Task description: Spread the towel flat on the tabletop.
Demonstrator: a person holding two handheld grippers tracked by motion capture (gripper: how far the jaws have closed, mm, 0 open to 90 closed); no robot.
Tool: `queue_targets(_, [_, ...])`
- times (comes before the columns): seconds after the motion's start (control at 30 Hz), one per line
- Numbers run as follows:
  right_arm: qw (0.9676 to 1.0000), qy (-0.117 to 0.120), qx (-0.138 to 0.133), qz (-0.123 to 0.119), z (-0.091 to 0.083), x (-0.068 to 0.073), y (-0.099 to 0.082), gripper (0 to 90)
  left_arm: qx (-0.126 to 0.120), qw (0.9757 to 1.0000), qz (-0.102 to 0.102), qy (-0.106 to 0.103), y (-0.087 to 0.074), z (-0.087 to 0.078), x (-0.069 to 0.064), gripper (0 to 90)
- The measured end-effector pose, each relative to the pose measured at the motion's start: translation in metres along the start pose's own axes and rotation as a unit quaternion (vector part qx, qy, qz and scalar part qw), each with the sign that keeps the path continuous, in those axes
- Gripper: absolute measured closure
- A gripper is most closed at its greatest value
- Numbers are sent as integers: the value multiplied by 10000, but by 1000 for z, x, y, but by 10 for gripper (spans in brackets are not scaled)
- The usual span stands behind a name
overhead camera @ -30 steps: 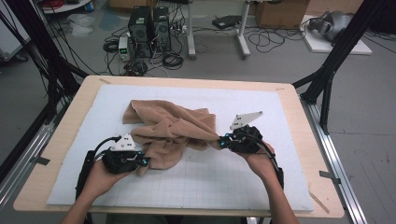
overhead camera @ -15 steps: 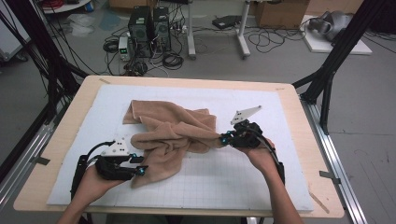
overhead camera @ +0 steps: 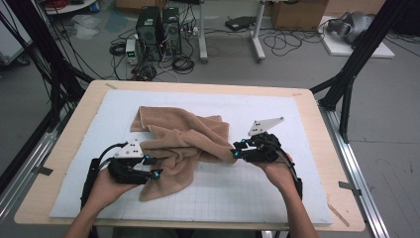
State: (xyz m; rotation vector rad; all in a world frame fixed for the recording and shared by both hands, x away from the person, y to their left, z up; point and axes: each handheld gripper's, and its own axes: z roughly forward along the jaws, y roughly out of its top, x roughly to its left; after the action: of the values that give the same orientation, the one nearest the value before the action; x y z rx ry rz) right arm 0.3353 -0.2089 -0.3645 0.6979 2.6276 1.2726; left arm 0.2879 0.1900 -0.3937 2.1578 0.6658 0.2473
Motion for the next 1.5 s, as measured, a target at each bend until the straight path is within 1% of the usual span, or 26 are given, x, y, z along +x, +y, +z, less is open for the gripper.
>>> queue_targets(0.1, [9999, 146, -47, -63, 4, 9, -2, 652, 33, 10000, -37, -16, 1, 5, 3, 535])
queue_targets(0.2, [9998, 60, 58, -155, 13, 15, -4, 567, 115, 9999, -55, 11, 1, 10, 6, 535])
queue_targets(0.27, [9999, 80, 90, -96, 19, 16, -5, 513, 139, 9999, -44, 9, 1, 13, 8, 535])
queue_targets(0.3, [9999, -3, 103, -125, 22, 15, -5, 475, 166, 9999, -45, 19, 1, 15, 8, 535])
queue_targets(0.4, [9997, -137, 178, -55, 32, 11, -4, 467, 346, 9994, -44, -47, 1, 27, 9, 534])
queue_targets(0.47, [9996, -162, 211, 31, 38, 8, -3, 504, 481, 9988, -58, -124, -1, 35, 9, 549])
queue_targets(0.53, [9995, -188, 251, 52, 43, 5, -2, 576, 619, 9980, -10, -103, -2, 43, 8, 586])
queue_targets(0.6, [9995, -136, 270, 68, 47, 1, -2, 725, 707, 9974, 42, -149, -3, 48, 7, 681])
queue_targets(0.67, [9996, -57, 286, 49, 47, -2, -3, 841, 724, 9972, 99, -172, -2, 49, 5, 757])
queue_targets(0.73, [9996, 85, 255, 114, 43, -5, -5, 892, 719, 9972, 117, -190, -2, 47, 4, 794])
queue_targets(0.87, [9997, 63, 218, 52, 29, -4, -9, 892, 679, 9973, 117, -234, -2, 45, 3, 818])
queue_targets(0.9, [9997, 81, 204, 51, 26, -2, -9, 881, 678, 9973, 147, -231, -2, 45, 3, 819])
queue_targets(0.93, [9998, 78, 188, -21, 23, 0, -9, 792, 685, 9973, 155, -216, -1, 45, 2, 820])
queue_targets(0.97, [9999, 33, 143, -45, 23, 2, -9, 668, 680, 9974, 156, -200, -1, 45, 2, 820])
queue_targets(1.0, [9999, 55, 101, -45, 23, 3, -9, 639, 679, 9974, 149, -180, -1, 46, 2, 818])
queue_targets(1.03, [9999, 138, 94, -31, 25, 4, -8, 581, 690, 9974, 147, -163, -1, 46, 2, 808])
queue_targets(1.07, [9999, 80, 91, -71, 28, 5, -8, 494, 653, 9978, 108, -87, -1, 47, 2, 773])
queue_targets(1.1, [10000, -29, 73, 25, 33, 5, -7, 430, 627, 9980, 87, -13, 0, 47, 2, 681])
queue_targets(1.13, [9999, 19, 66, 103, 36, 4, -6, 427, 587, 9983, 43, 30, 1, 48, 3, 598])
queue_targets(1.17, [9998, 77, 81, 148, 40, 3, -5, 416, 489, 9988, -52, 24, 3, 49, 5, 547])
queue_targets(1.2, [9998, 21, 98, 167, 46, 2, -4, 412, 410, 9991, -117, 40, 4, 50, 6, 506])
queue_targets(1.27, [9998, 36, 111, 190, 55, 1, -3, 411, 369, 9991, -139, 123, 5, 53, 9, 460])
queue_targets(1.33, [9996, -17, 207, 167, 65, 0, -1, 422, 451, 9987, -184, 134, 6, 58, 12, 448])
queue_targets(1.4, [9993, -98, 322, 173, 73, -1, -1, 479, 563, 9982, -217, 26, 5, 63, 13, 512])
queue_targets(1.43, [9990, -157, 374, 164, 77, -2, -1, 527, 587, 9980, -214, 11, 4, 64, 13, 548])
queue_targets(1.5, [9988, -131, 441, 146, 81, -3, -1, 656, 590, 9980, -230, 13, 4, 65, 13, 602])
